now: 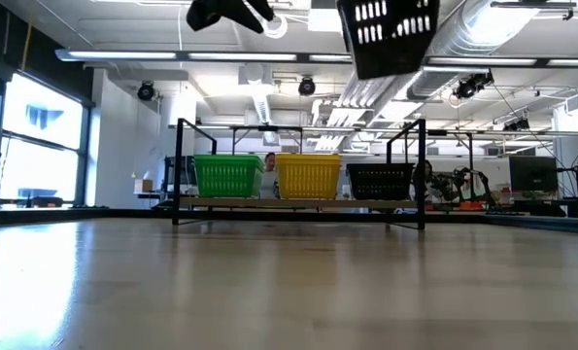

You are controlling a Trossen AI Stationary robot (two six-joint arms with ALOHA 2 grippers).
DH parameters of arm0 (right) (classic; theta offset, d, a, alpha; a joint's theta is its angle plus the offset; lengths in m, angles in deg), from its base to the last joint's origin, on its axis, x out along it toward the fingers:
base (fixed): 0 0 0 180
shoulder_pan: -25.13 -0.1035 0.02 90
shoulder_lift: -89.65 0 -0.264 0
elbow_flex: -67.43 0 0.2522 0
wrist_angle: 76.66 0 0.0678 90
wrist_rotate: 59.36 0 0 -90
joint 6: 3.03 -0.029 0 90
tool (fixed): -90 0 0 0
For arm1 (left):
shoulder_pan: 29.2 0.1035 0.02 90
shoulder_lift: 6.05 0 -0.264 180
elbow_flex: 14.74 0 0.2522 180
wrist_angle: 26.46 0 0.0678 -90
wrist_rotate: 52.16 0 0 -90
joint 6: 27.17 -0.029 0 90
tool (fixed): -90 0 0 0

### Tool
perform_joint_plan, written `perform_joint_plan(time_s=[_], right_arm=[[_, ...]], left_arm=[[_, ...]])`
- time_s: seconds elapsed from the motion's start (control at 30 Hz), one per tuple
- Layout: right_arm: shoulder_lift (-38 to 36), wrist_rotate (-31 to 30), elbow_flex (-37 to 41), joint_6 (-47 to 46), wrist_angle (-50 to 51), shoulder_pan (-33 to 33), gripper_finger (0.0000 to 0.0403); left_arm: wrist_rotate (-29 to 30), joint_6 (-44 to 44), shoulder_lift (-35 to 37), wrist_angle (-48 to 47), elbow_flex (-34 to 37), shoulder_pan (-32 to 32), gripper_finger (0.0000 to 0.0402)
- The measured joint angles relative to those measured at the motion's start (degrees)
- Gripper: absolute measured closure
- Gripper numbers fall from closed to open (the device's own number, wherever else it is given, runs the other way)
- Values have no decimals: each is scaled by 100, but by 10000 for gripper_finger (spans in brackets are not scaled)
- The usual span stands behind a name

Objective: Stack baskets on shelf by color
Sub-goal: Stack the black bin on top of the black bins on the shelf

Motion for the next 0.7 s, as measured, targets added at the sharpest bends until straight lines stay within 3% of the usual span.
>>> perform_joint_plan(time_s=[0.4,0.7], right_arm=[[-1626,-1129,-3,1649,-105,1027,403],[-2071,-918,-4,3101,-661,1788,403]], left_arm=[[10,-211,282,2,0,188,298],[-8,-363,282,2,0,188,298]])
